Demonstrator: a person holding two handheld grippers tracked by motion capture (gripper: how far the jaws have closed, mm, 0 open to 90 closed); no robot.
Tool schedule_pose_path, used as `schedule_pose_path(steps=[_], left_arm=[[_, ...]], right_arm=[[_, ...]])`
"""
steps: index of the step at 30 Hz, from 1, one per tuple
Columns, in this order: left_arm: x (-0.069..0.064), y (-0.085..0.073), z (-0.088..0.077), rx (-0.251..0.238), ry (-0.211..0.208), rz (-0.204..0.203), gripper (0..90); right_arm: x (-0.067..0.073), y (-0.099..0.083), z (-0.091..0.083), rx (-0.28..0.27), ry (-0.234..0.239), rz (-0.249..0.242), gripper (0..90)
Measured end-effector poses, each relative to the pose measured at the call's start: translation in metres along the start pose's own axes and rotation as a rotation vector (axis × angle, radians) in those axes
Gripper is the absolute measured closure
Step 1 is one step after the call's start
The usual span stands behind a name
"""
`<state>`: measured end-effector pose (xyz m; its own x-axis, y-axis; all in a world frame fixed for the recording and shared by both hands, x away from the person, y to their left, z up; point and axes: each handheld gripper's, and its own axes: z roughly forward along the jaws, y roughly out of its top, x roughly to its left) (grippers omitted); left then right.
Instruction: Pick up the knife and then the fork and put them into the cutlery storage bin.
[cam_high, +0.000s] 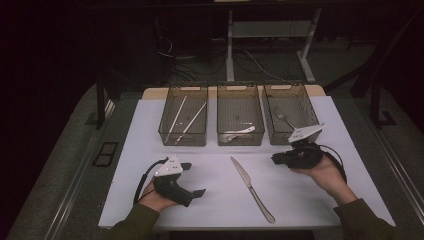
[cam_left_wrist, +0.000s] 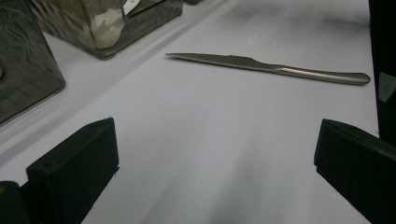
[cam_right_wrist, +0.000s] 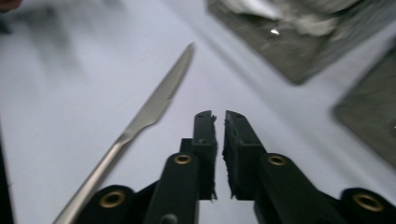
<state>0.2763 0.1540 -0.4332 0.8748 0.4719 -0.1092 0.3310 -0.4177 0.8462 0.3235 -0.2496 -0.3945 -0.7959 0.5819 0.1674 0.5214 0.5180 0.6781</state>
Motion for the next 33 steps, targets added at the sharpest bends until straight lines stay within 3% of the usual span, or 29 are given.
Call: schedule_pose_path(steps=[7,22,29,33], left_arm=[[0.000,0.000,0.000,0.001,0.001,0.000,0.0],[-0.001,0.000,0.000,0.003,0.004,0.002,0.0],[-0.001,0.000,0.000,0.005,0.006,0.002,0.0],[-0.001,0.000,0.000,0.004,0.006,0.004,0.0]], right_arm=[[0.030,-0.011,0.014,0.040,0.075,-0.063,89.4],[0.082,-0.026,0.037,0.115,0.157,-0.140,89.5],[0.090,-0.029,0.046,0.171,0.175,-0.208,89.5],[0.093,-0.031,0.049,0.196,0.157,-0.231,89.6]])
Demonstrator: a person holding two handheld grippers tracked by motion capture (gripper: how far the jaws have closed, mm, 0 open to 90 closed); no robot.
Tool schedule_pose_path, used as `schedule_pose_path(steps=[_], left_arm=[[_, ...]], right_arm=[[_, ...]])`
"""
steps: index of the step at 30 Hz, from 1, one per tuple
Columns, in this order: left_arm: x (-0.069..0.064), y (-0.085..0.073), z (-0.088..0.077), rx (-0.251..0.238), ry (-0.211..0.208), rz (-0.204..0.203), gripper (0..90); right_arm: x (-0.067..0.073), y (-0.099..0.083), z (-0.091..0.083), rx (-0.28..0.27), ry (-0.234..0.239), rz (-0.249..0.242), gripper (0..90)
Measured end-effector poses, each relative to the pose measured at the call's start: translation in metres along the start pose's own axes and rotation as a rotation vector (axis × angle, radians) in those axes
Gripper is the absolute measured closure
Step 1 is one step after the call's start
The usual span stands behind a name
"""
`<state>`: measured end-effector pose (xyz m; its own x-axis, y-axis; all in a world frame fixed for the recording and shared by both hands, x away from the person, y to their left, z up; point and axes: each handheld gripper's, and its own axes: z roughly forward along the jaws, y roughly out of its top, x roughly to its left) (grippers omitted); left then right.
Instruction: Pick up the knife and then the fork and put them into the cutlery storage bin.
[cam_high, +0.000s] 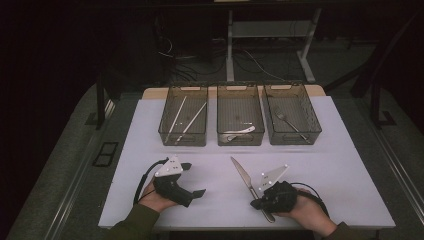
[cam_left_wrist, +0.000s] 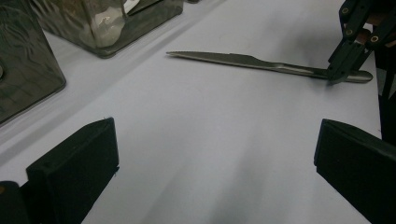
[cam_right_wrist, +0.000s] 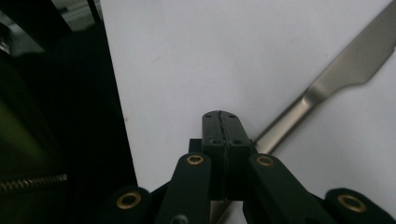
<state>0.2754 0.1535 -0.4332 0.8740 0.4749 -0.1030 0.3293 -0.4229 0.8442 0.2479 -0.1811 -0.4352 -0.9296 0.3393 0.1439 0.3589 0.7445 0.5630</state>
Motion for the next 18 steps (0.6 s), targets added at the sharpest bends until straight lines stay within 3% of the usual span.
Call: schedule_pose_path(steps=[9,18], left_arm=[[0.000,0.000,0.000,0.001,0.001,-0.002,0.0],[0.000,0.000,0.000,0.002,0.001,-0.002,0.0]], right_arm=[[0.003,-0.002,-0.002,0.026,-0.024,-0.013,89.7],[-0.009,-0.009,-0.011,0.034,-0.061,0.014,89.7]])
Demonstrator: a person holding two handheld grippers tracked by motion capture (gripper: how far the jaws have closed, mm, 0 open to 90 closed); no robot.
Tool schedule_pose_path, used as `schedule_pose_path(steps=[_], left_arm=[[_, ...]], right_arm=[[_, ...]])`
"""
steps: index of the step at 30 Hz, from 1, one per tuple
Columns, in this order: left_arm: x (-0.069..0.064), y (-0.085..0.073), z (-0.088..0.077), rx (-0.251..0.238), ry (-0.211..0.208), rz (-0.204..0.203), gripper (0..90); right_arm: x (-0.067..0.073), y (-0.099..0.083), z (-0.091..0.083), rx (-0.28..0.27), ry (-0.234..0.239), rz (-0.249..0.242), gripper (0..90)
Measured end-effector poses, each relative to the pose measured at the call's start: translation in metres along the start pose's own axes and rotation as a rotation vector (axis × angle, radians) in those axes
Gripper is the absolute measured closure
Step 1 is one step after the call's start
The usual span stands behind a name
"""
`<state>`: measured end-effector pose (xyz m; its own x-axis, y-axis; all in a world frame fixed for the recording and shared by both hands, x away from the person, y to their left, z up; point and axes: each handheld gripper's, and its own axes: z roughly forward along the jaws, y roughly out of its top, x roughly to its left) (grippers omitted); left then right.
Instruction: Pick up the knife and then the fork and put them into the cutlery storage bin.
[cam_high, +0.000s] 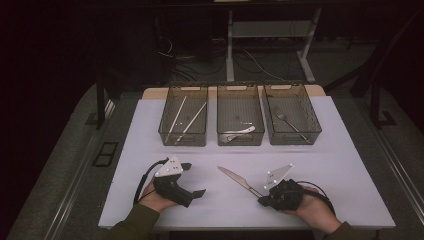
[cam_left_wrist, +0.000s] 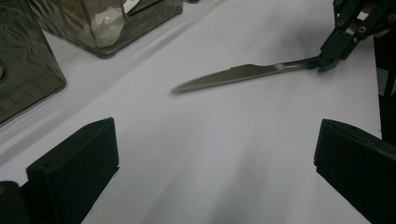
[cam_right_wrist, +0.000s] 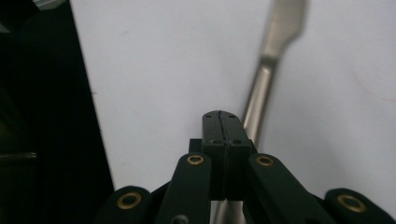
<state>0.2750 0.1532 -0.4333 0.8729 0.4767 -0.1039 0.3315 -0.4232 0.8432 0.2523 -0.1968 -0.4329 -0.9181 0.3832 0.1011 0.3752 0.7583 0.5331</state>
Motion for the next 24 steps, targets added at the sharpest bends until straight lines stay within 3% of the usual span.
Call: schedule_pose_path(steps=[8,10,13,17,24], left_arm=[[0.000,0.000,0.000,0.000,0.000,0.000,0.0],[0.000,0.000,0.000,0.003,0.000,0.002,0.0],[0.000,0.000,0.001,0.004,0.000,0.005,0.0],[0.000,0.000,0.001,0.002,0.001,0.002,0.0],[0.000,0.000,0.001,0.005,0.000,0.004,0.0]], right_arm=[[-0.016,-0.005,-0.005,0.022,-0.064,0.012,89.7],[-0.018,-0.005,-0.005,0.021,-0.051,0.023,89.7],[-0.021,-0.001,-0.007,0.028,-0.041,-0.012,89.7],[-0.023,0.016,-0.012,0.029,-0.013,-0.072,85.8],[-0.025,0.043,0.002,0.122,0.004,-0.191,75.2]])
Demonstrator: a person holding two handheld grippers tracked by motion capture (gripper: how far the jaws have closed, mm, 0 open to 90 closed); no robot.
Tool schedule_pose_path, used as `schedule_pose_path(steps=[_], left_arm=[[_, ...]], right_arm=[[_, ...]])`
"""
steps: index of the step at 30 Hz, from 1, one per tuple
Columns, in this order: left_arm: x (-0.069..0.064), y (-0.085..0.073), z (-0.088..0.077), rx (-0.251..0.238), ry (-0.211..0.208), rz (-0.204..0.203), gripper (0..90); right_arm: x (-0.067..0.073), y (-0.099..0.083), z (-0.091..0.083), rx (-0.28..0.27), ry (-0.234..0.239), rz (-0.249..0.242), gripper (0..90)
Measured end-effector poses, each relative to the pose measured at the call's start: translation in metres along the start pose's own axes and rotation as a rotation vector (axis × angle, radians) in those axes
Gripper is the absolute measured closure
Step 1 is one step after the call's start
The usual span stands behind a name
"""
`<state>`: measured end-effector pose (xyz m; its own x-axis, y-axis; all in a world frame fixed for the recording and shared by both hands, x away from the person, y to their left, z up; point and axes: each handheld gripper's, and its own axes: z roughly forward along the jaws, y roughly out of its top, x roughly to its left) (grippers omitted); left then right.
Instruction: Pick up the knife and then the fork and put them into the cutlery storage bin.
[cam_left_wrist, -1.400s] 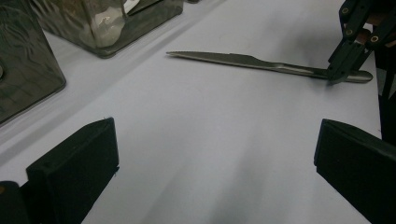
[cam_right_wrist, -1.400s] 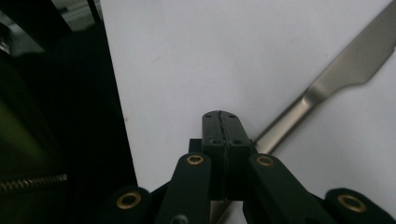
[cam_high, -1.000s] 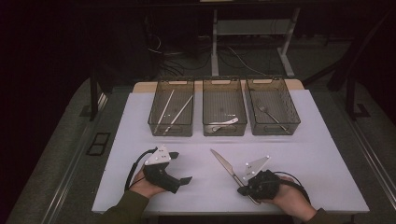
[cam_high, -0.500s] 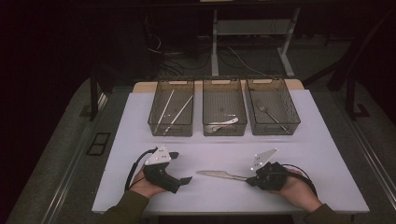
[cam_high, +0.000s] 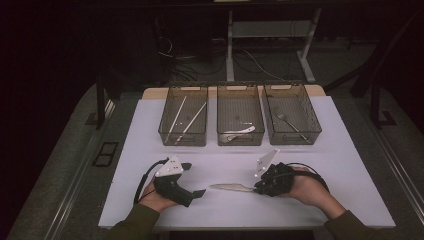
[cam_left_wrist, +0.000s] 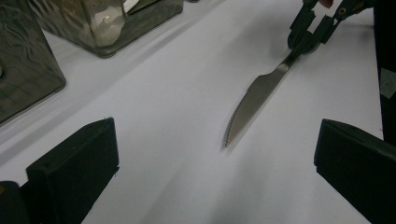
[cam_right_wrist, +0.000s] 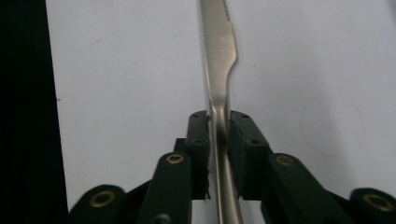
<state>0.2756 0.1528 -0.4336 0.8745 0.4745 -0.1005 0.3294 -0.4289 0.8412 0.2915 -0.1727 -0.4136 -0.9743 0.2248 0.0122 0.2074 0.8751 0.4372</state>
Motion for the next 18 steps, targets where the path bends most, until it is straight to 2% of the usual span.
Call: schedule_pose_path(steps=[2,7,12,18], left_arm=[[0.000,0.000,0.000,-0.001,-0.001,-0.001,0.0],[0.000,0.000,0.000,-0.003,-0.003,-0.001,0.0],[0.000,0.000,0.000,-0.003,-0.004,-0.001,0.0],[0.000,0.000,0.001,-0.001,-0.007,0.004,0.0]], right_arm=[[-0.001,0.007,0.005,0.045,0.007,-0.026,73.4],[-0.003,0.019,0.014,0.148,-0.002,-0.056,73.8],[-0.005,0.025,0.018,0.196,0.016,-0.078,76.9],[-0.002,0.035,0.022,0.272,-0.002,-0.118,77.6]])
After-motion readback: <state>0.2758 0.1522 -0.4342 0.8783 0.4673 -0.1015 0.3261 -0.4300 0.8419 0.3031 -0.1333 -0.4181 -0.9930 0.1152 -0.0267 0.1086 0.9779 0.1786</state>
